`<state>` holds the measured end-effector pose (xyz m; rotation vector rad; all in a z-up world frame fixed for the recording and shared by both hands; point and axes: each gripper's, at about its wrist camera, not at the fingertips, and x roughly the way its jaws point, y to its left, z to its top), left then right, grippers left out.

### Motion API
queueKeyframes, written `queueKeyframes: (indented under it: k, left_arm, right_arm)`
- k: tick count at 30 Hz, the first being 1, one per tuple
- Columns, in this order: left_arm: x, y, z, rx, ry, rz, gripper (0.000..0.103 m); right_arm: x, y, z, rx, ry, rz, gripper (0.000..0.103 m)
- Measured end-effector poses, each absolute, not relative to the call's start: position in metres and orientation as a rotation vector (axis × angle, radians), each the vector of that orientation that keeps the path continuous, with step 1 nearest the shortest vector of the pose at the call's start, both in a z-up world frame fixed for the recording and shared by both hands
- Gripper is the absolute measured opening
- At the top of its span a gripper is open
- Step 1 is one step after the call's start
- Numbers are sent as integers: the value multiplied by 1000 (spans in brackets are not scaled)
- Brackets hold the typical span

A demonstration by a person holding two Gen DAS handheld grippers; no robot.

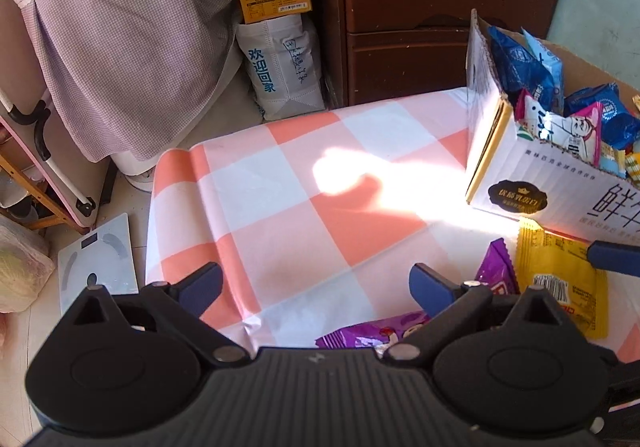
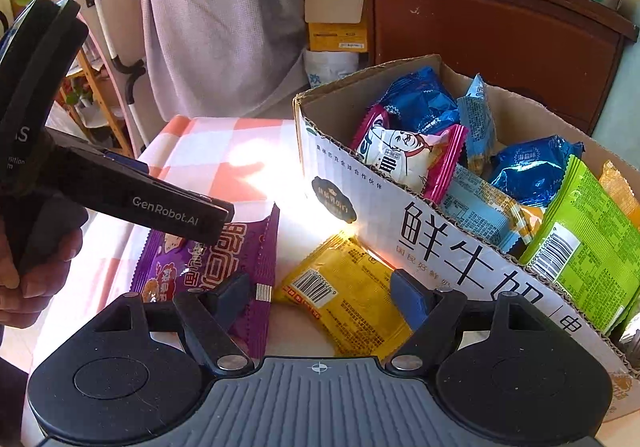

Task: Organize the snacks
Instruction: 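Move both tools back over the purple and yellow packets on the table, then grasp the purple packet with the left tool while the right tool grasps the yellow packet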

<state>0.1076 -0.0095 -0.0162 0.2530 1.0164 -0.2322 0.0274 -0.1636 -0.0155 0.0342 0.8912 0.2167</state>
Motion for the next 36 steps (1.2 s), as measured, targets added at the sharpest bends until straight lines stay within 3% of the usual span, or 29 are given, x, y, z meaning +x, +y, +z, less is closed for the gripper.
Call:
queueKeyframes:
  k: [11, 17, 36]
  left_arm:
    - [79, 32, -6, 279, 1034, -251, 99]
    - [65, 49, 17, 234, 919, -377, 99]
    - [2, 0, -5, 619, 732, -793, 100]
  right_arm:
    - [7, -142, -4, -59, 964, 437, 79]
    - [13, -153, -1, -46, 945, 340, 79]
    - [29, -138, -28, -83, 1014, 211, 79]
